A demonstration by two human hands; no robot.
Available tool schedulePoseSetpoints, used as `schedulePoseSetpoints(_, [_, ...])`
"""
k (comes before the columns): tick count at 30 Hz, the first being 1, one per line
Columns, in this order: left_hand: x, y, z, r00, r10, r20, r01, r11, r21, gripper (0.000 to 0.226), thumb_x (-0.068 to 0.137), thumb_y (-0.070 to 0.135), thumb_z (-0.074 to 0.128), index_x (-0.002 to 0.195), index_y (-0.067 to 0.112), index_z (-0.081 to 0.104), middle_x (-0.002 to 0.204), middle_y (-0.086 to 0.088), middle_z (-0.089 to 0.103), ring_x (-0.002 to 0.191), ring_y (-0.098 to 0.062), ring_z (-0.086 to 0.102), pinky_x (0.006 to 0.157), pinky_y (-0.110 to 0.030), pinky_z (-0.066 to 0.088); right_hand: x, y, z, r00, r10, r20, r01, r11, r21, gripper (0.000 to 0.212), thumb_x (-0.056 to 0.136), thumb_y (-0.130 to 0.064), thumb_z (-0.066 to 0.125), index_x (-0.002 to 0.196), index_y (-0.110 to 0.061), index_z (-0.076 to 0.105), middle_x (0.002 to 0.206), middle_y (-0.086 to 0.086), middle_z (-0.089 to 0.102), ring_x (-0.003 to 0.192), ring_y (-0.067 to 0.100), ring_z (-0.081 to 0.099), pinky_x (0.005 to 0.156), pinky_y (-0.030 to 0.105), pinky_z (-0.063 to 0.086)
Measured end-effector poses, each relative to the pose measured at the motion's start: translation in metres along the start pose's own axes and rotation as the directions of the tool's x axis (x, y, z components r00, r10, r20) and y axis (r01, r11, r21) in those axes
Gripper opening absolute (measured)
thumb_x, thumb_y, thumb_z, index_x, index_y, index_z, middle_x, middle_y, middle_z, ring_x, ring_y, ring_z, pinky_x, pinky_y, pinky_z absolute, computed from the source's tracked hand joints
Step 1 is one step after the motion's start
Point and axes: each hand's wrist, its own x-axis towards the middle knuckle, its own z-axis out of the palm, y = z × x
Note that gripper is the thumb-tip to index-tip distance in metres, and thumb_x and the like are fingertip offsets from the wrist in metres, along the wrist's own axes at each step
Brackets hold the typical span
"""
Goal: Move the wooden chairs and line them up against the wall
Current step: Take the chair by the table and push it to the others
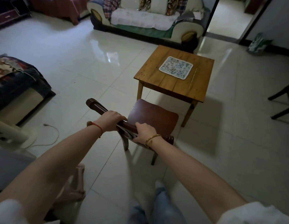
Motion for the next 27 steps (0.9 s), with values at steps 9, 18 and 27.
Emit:
schedulePoseSetpoints(9, [0.008, 0.006, -0.001, 0.992, -0.124, -0.002, 0.124, 0.991, 0.04, 0.024, 0.084, 0.036, 0.072, 0.108, 0.034, 0.075, 0.088, 0.004, 0.072, 0.08, -0.02, 0.068, 0.069, -0.03, 0.055, 0.002, 0.003, 0.006, 0.991, -0.005, -0.133, -0.002, 0.998, -0.056, 0.019, 0.086, -0.023, 0.064, 0.104, -0.019, 0.064, 0.102, 0.01, 0.068, 0.097, 0.034, 0.066, 0.078, 0.036, 0.05])
schedulePoseSetpoints(18, [-0.008, 0.061, -0.004, 0.986, -0.163, 0.014, 0.162, 0.985, 0.052, 0.023, 0.085, 0.038, 0.067, 0.106, 0.031, 0.074, 0.088, 0.004, 0.072, 0.081, -0.02, 0.068, 0.067, -0.027, 0.051, -0.031, 0.046, 0.0, 0.992, -0.118, -0.04, 0.115, 0.99, -0.076, 0.02, 0.081, -0.017, 0.062, 0.1, -0.021, 0.064, 0.098, 0.008, 0.068, 0.094, 0.034, 0.065, 0.075, 0.034, 0.048])
schedulePoseSetpoints(27, [-0.013, 0.197, -0.013, 0.947, -0.322, -0.014, 0.322, 0.946, 0.035, 0.022, 0.082, 0.037, 0.06, 0.098, 0.029, 0.074, 0.085, 0.002, 0.072, 0.079, -0.023, 0.068, 0.063, -0.03, 0.048, -0.099, 0.152, -0.021, 0.938, -0.335, 0.087, 0.344, 0.93, -0.128, 0.022, 0.08, -0.023, 0.061, 0.101, -0.023, 0.069, 0.095, 0.005, 0.07, 0.091, 0.031, 0.066, 0.081, 0.04, 0.055])
